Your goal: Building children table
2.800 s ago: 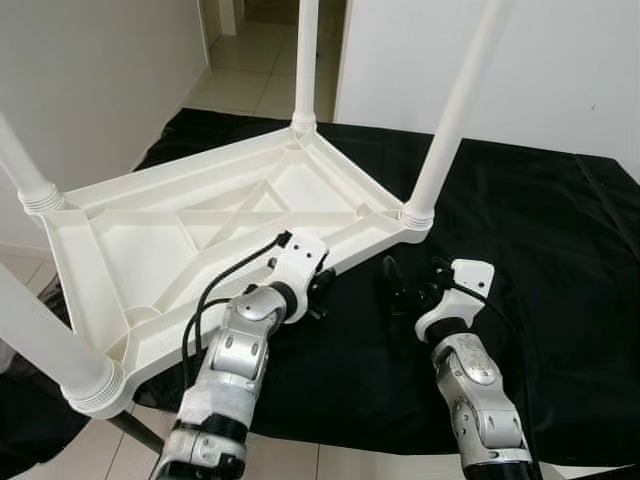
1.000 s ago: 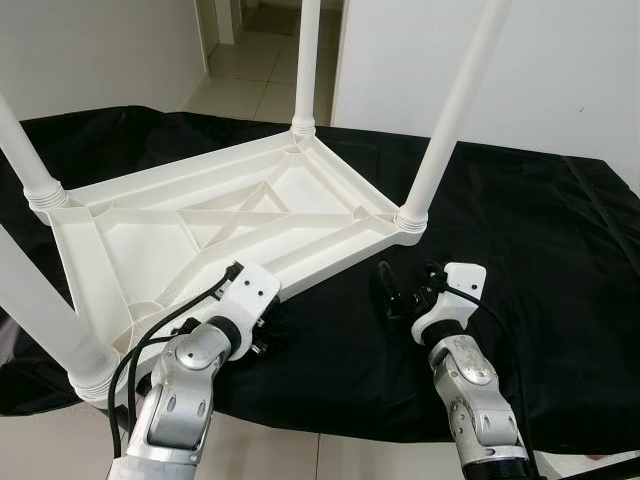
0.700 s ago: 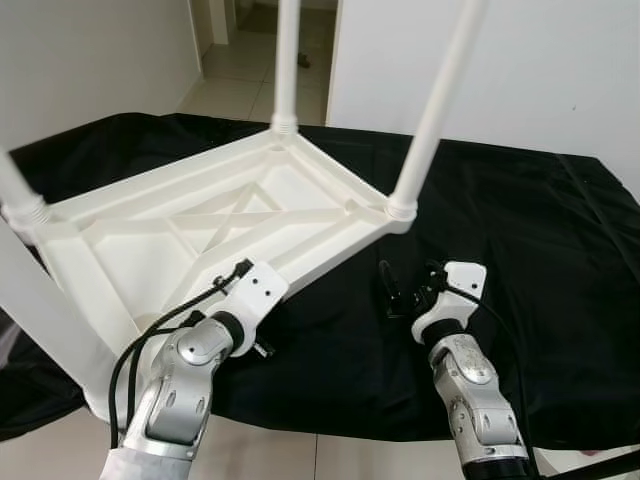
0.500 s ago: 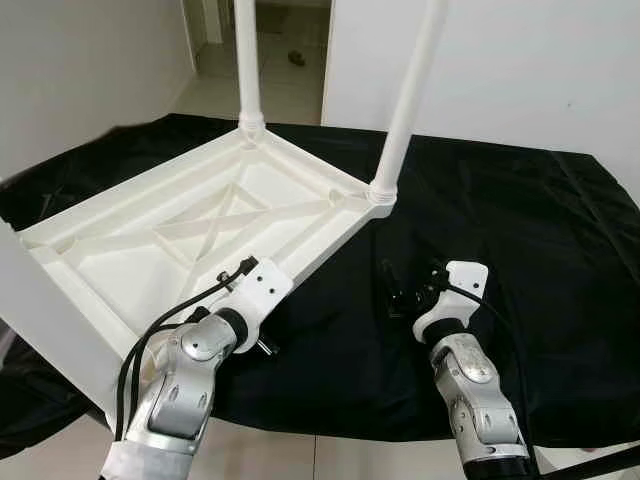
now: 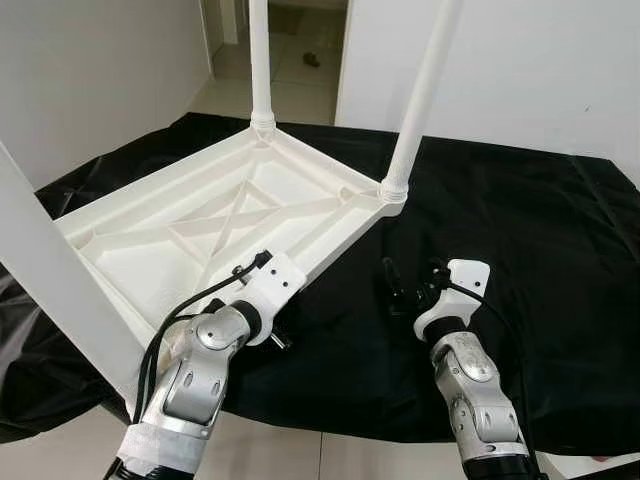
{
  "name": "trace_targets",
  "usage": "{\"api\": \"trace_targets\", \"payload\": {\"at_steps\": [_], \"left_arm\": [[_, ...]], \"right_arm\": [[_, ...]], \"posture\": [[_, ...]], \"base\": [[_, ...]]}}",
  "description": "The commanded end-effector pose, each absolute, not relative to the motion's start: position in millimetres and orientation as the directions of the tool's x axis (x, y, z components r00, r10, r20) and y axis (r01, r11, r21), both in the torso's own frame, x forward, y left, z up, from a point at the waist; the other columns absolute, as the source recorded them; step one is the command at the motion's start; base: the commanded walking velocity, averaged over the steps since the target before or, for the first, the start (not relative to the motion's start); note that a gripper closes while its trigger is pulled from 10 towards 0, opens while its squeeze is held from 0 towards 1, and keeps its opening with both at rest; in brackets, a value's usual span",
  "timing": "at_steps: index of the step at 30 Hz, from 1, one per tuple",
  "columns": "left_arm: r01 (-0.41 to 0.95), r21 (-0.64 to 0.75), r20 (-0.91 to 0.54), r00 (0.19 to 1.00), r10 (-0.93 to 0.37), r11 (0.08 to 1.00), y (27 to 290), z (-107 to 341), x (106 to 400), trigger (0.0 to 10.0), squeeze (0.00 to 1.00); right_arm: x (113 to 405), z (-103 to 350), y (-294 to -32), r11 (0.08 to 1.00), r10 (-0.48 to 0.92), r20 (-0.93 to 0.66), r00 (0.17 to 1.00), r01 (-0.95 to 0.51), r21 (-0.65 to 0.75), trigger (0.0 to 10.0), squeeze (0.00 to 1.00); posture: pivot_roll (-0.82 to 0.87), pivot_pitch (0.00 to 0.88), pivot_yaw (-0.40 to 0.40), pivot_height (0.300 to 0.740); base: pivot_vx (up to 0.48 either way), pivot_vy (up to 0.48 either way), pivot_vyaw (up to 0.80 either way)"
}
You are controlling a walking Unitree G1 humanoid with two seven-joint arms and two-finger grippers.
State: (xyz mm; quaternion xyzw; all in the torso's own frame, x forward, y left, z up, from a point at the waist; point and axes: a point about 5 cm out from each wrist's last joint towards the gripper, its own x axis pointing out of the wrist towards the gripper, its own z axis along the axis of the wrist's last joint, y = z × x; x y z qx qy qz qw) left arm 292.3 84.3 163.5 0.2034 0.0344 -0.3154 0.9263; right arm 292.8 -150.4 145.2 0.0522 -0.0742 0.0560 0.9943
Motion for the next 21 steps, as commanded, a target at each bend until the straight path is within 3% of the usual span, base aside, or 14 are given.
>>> {"api": "trace_targets", "payload": {"at_steps": [1, 6, 7, 16, 21], "left_arm": [[0.587, 0.362, -0.090, 0.795, -0.600, 0.724, 78, 180, 287, 10.0, 1.00], [0.567, 0.396, -0.048, 0.798, -0.601, 0.722, 78, 183, 281, 10.0, 0.93], [0.578, 0.384, -0.046, 0.791, -0.610, 0.720, 77, 183, 278, 10.0, 0.00], [0.641, 0.411, -0.112, 0.741, -0.662, 0.648, 81, 173, 257, 10.0, 0.00], [0.717, 0.377, -0.152, 0.673, -0.724, 0.587, 91, 169, 234, 10.0, 0.00]], "right_arm": [[292, 143, -154, 0.991, 0.085, 0.151, 0.985, -0.099, 0.093, 10.0, 0.00], [293, 143, -152, 0.990, 0.088, 0.150, 0.985, -0.103, 0.095, 10.0, 0.00], [293, 143, -151, 0.990, 0.089, 0.151, 0.985, -0.104, 0.095, 10.0, 0.00], [295, 143, -150, 0.989, 0.098, 0.151, 0.984, -0.113, 0.097, 10.0, 0.00], [295, 144, -150, 0.989, 0.102, 0.155, 0.983, -0.117, 0.093, 10.0, 0.00]], "posture": [[0.04, 0.084, -0.008, 0.740], [0.05, 0.086, -0.010, 0.740], [0.06, 0.088, -0.012, 0.740], [0.07, 0.093, -0.018, 0.740], [0.08, 0.093, -0.020, 0.740]], "base": [[0.000, 0.000, 0.00], [0.000, 0.000, 0.00], [0.000, 0.000, 0.00], [0.000, 0.000, 0.00], [0.000, 0.000, 0.00]]}}
